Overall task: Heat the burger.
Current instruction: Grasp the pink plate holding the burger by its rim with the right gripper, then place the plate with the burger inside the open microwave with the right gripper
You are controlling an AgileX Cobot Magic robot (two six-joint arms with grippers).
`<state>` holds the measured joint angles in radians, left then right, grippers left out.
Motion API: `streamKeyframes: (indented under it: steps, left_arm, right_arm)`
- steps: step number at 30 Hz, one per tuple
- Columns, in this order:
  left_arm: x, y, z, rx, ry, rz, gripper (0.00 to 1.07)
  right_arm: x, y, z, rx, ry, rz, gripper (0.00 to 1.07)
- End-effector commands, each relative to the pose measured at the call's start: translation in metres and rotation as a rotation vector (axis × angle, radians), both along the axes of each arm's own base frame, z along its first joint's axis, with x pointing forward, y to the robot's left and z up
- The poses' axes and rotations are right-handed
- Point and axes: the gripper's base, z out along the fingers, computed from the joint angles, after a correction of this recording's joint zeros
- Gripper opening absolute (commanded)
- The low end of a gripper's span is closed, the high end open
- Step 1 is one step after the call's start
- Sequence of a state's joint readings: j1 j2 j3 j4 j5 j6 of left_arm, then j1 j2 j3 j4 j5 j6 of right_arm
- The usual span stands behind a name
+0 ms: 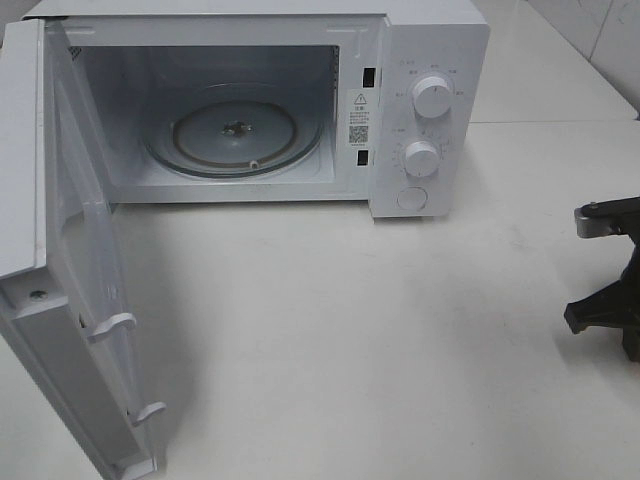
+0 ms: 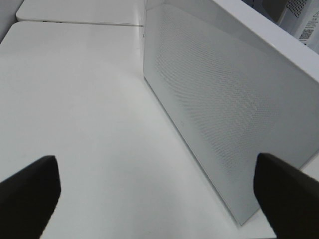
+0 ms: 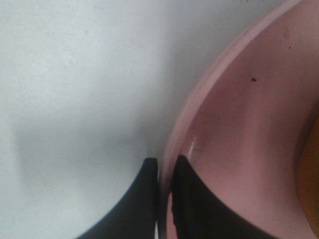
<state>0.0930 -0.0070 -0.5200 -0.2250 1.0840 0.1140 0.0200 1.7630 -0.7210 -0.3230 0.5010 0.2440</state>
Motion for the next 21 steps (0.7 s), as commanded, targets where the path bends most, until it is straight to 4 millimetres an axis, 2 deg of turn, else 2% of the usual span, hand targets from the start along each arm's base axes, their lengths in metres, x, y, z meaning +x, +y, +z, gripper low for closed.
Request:
streamKeyframes:
  steps: [1, 8, 21]
  left_arm:
    - [-0.002, 0.000, 0.000, -0.007, -0.026, -0.002, 0.98]
    - [-0.002, 0.000, 0.000, -0.007, -0.026, -0.002, 0.98]
    - [-0.002, 0.000, 0.000, -0.007, -0.026, -0.002, 0.98]
  right_arm:
    - [-0.005, 0.003, 0.002, -0.024, 0.027, -0.005, 0.00]
    - [-0.012, 0.017, 0.006, -0.127, 0.081, 0.038, 0.00]
    - [-0.015, 0.034, 0.012, -0.291, 0.066, 0.069, 0.00]
